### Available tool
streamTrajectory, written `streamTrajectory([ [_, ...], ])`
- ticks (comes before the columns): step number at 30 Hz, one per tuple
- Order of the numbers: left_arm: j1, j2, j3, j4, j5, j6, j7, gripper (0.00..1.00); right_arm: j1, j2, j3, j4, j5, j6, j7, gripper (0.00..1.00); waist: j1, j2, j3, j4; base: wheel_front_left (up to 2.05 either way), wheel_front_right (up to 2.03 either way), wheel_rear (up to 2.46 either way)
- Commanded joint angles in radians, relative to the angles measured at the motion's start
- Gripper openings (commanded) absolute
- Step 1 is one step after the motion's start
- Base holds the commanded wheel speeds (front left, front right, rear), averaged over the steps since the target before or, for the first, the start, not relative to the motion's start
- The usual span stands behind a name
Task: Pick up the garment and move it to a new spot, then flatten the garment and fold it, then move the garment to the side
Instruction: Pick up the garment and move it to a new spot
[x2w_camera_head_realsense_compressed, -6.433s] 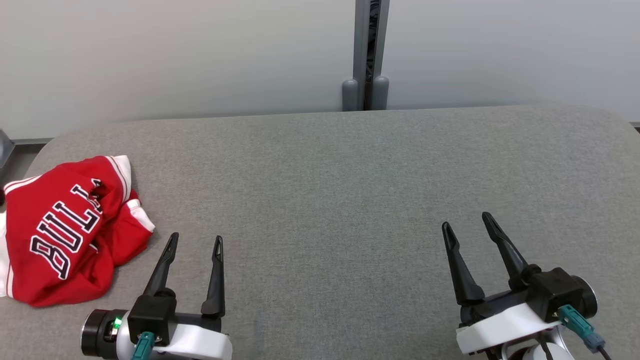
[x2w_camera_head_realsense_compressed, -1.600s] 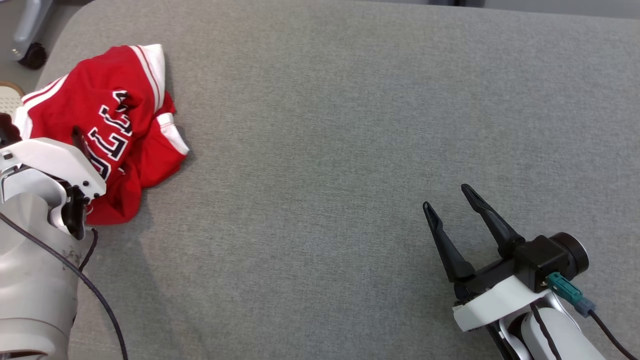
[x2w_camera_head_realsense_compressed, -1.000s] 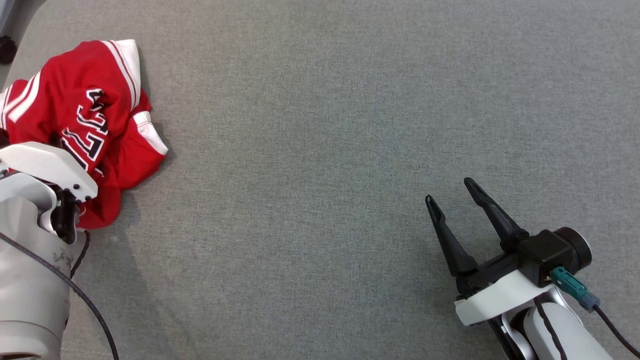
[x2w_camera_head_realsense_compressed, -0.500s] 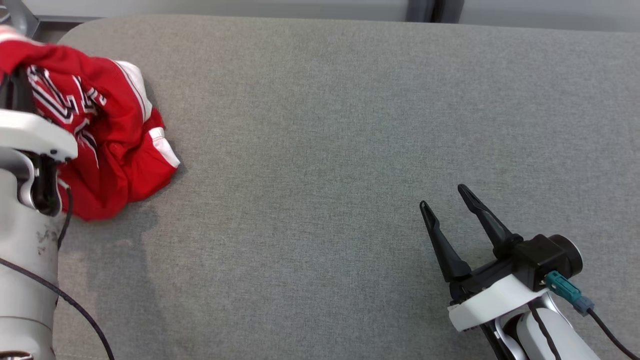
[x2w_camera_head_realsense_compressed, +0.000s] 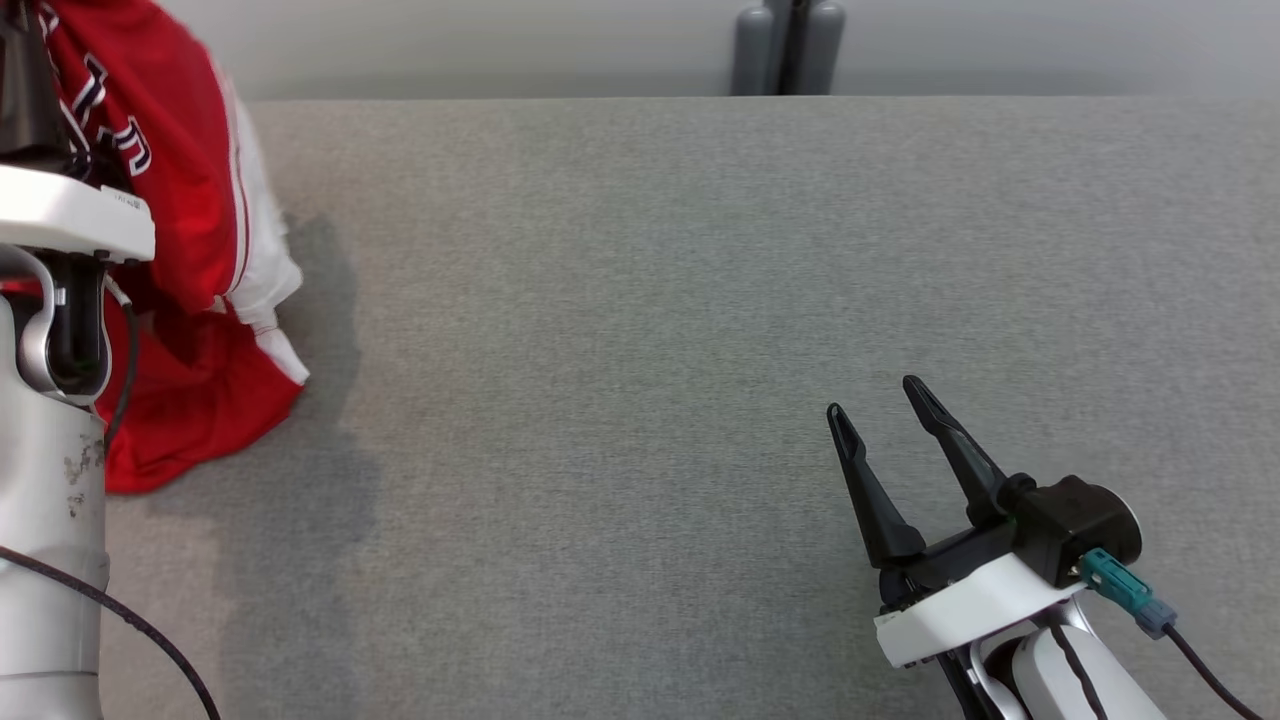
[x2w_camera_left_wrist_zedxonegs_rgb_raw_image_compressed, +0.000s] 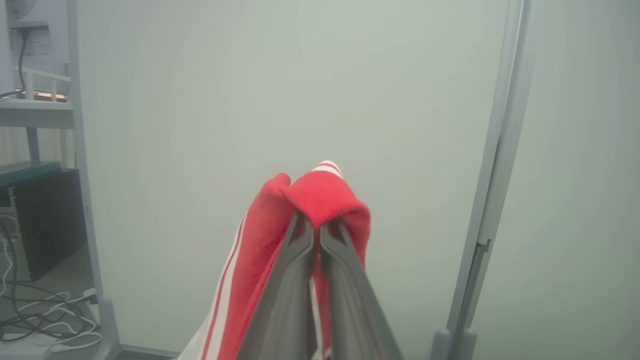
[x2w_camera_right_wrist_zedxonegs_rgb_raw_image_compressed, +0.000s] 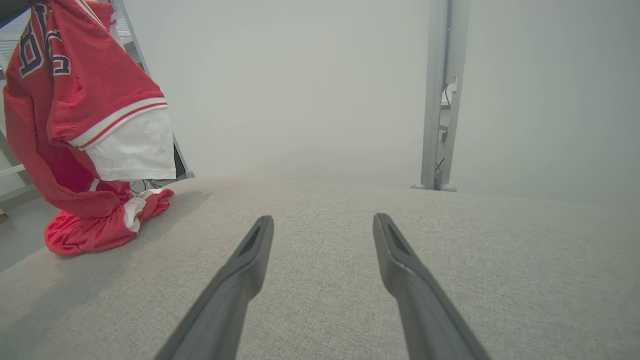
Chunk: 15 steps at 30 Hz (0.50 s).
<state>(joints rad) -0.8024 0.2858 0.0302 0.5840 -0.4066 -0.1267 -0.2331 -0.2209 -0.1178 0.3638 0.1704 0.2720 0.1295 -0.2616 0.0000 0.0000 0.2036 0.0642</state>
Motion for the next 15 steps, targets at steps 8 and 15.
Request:
streamTrajectory([
  [8, 0.033, 0.009, -0.036, -0.215, -0.023, -0.004, 0.091, 0.0, 0.009, 0.03, -0.015, -0.005, 0.008, 0.002, -0.006, 1.0, 0.0, 0.0, -0.024, -0.1, 0.0, 0.0, 0.0],
  [15, 0.031, -0.015, -0.106, -0.364, -0.054, -0.005, 0.178, 0.0, 0.008, 0.05, -0.021, -0.008, 0.011, 0.002, -0.006, 1.0, 0.0, 0.0, -0.022, -0.189, 0.0, 0.0, 0.0],
])
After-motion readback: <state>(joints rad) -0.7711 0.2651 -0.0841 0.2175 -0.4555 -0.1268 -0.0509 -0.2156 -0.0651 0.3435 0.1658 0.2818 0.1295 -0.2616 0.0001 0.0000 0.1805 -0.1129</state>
